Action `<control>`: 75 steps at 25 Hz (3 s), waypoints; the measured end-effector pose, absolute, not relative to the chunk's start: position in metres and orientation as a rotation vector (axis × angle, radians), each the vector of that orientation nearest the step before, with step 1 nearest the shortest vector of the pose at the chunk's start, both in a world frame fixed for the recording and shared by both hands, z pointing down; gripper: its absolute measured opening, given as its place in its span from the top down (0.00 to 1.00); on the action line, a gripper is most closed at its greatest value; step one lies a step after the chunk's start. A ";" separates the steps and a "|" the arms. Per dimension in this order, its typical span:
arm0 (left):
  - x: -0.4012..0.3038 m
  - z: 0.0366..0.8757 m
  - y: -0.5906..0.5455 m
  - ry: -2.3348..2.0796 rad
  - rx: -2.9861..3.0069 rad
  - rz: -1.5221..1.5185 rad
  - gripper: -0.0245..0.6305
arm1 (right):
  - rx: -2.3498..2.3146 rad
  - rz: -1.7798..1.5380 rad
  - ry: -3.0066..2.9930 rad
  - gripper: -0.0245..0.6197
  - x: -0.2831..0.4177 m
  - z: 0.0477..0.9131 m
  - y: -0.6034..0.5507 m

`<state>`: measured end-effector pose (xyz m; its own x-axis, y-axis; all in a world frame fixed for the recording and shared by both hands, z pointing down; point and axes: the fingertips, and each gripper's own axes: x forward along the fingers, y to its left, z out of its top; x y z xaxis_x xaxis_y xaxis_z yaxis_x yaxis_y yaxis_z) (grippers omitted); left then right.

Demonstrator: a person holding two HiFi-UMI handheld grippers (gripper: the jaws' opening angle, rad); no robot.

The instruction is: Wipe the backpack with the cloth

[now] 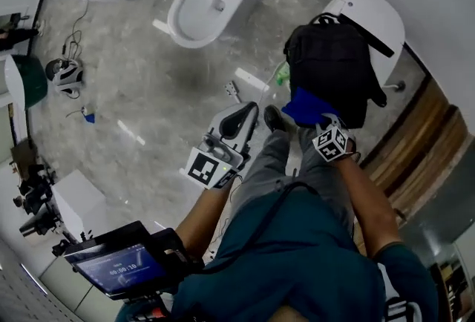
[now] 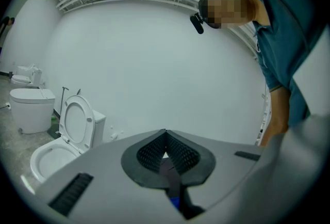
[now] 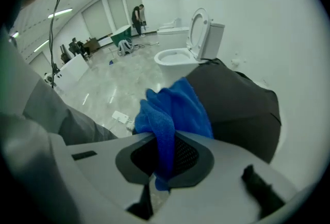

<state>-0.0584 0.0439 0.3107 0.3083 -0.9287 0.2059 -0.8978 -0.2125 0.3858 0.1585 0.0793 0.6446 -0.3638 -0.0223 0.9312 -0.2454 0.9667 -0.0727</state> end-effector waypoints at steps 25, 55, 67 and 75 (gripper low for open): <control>-0.057 0.339 0.060 -1.616 2.189 -0.077 0.96 | 0.262 0.393 -1.851 0.92 0.190 0.688 0.101; -0.028 0.364 0.044 -1.476 2.221 -0.008 0.96 | 0.960 1.216 -1.401 0.92 0.367 0.755 0.075; -0.011 0.366 0.022 -1.426 2.245 0.010 0.96 | 0.945 1.585 -1.456 0.92 0.254 0.756 0.137; -0.003 0.366 0.008 -1.420 2.242 0.002 0.96 | 1.372 1.601 -1.397 0.92 0.390 0.743 0.065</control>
<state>-0.0027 0.0078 0.3658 0.4609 -0.8508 0.2522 -0.8517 -0.3443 0.3951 0.3901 0.0654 0.7425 -0.2836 -0.1808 0.9417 -0.9085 -0.2636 -0.3242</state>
